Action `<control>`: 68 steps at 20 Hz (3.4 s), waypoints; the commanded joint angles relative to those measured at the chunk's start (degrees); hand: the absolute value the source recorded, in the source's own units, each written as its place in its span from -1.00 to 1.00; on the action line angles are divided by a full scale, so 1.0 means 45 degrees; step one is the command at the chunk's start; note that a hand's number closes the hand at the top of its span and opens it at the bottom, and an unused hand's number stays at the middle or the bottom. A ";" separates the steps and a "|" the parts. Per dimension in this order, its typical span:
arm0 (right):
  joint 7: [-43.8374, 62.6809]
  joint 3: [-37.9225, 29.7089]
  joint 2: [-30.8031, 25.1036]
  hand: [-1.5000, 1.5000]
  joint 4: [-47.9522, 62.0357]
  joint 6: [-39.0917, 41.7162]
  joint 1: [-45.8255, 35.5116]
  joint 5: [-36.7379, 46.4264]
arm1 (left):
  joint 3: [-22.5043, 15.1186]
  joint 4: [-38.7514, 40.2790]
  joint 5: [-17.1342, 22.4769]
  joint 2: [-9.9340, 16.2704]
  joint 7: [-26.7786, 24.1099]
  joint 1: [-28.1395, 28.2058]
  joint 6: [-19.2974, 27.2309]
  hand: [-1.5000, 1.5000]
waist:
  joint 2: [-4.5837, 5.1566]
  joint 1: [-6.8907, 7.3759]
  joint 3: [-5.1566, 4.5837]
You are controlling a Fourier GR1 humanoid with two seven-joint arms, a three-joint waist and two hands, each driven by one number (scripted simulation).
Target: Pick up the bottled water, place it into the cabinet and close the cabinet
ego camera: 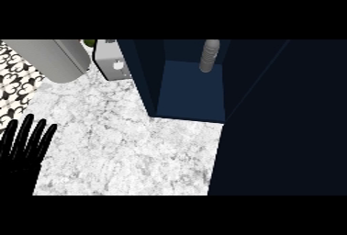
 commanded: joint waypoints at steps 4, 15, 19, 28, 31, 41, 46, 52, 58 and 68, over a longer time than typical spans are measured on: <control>0.1613 0.2581 0.0487 1.00 -0.0740 0.0521 -0.1465 0.0197 | 0.0482 -0.0171 0.0378 0.0688 0.0073 0.0338 -0.1008 -1.00 | 0.0226 0.0715 -0.0013; 0.2325 0.1842 0.0345 1.00 -0.0125 0.0743 -0.3306 -0.0232 | 0.0907 -0.0033 0.0880 0.1295 0.0319 0.0218 -0.1994 -1.00 | 0.0488 0.1586 -0.0095; 0.2640 0.1167 -0.0613 -1.00 -0.0261 0.1475 -0.4431 0.0264 | 0.0872 -0.0151 0.0887 0.1472 0.0513 0.0054 -0.2090 -1.00 | 0.0424 0.2011 -0.0160; 0.3189 0.0857 -0.0688 1.00 -0.0240 0.1623 -0.5745 -0.0241 | 0.1177 0.0150 0.1112 0.1706 0.0698 -0.0077 -0.2144 -1.00 | 0.0455 0.1770 -0.0208; 0.3342 0.0687 -0.0696 1.00 -0.0149 0.1667 -0.6192 -0.0239 | 0.1365 0.0185 0.1153 0.1911 0.0706 -0.0066 -0.2350 -1.00 | 0.0391 0.1849 -0.0205; 0.3299 0.0483 -0.0116 1.00 0.0350 0.1379 -0.6309 -0.1137 | 0.1593 0.0264 0.1427 0.1950 0.0680 -0.0197 -0.2567 -1.00 | 0.0685 0.1920 -0.0191; 0.3138 0.0903 -0.0163 1.00 0.0626 0.1863 -0.6054 -0.1962 | 0.1578 0.0278 0.1398 0.1996 0.0711 -0.0334 -0.2705 -1.00 | 0.1004 0.2376 -0.0171; 0.3186 0.0394 0.0287 1.00 0.0956 0.1479 -0.6004 -0.2522 | 0.1695 0.0247 0.1493 0.2065 0.0690 -0.0490 -0.2894 -1.00 | 0.1078 0.2521 -0.0135; 0.3755 -0.0795 0.0522 1.00 0.1197 0.1108 -0.6817 -0.1989 | 0.1739 0.0396 0.1512 0.2163 0.0781 -0.0493 -0.2987 -1.00 | 0.0961 0.2451 -0.0131; 0.5697 -0.1569 0.1100 1.00 0.2626 0.0733 -0.9143 -0.1784 | 0.1648 0.0720 0.1511 0.2068 0.0833 -0.0494 -0.3097 -1.00 | 0.0853 0.2279 -0.0136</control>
